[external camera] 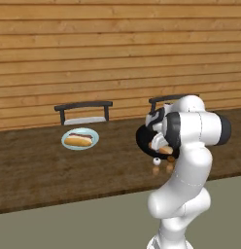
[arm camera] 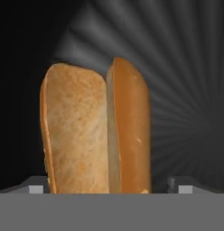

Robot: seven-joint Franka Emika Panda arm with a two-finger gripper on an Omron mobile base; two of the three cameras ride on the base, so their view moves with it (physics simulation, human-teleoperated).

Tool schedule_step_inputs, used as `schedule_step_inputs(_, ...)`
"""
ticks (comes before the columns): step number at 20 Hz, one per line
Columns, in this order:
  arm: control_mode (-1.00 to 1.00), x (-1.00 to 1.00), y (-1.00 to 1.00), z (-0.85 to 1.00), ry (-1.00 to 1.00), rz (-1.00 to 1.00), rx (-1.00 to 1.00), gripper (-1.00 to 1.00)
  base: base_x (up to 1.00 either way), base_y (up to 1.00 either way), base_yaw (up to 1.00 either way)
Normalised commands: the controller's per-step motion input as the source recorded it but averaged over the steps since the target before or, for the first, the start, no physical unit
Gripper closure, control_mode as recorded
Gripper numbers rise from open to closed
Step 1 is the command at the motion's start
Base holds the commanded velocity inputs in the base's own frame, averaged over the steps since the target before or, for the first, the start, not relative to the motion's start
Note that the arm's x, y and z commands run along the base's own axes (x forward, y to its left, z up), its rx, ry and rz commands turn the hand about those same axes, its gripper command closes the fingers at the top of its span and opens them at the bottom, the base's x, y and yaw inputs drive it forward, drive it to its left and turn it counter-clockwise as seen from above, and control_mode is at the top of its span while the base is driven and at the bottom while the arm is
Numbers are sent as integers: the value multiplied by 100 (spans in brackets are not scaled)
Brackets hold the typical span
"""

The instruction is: Place one bun and one sausage from the bowl on each plate.

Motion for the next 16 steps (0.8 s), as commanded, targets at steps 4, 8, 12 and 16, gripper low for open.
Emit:
schedule_step_inputs(4,-100,5,0,0,-4,0,0,-100,0,0,0)
schedule_step_inputs(8,-100,12,0,0,-15,-3,0,100,0,0,0)
schedule_step_inputs(12,-100,7,0,0,-21,-3,0,100,0,0,0)
schedule_step_inputs(16,-100,0,0,0,-13,-8,0,100,0,0,0)
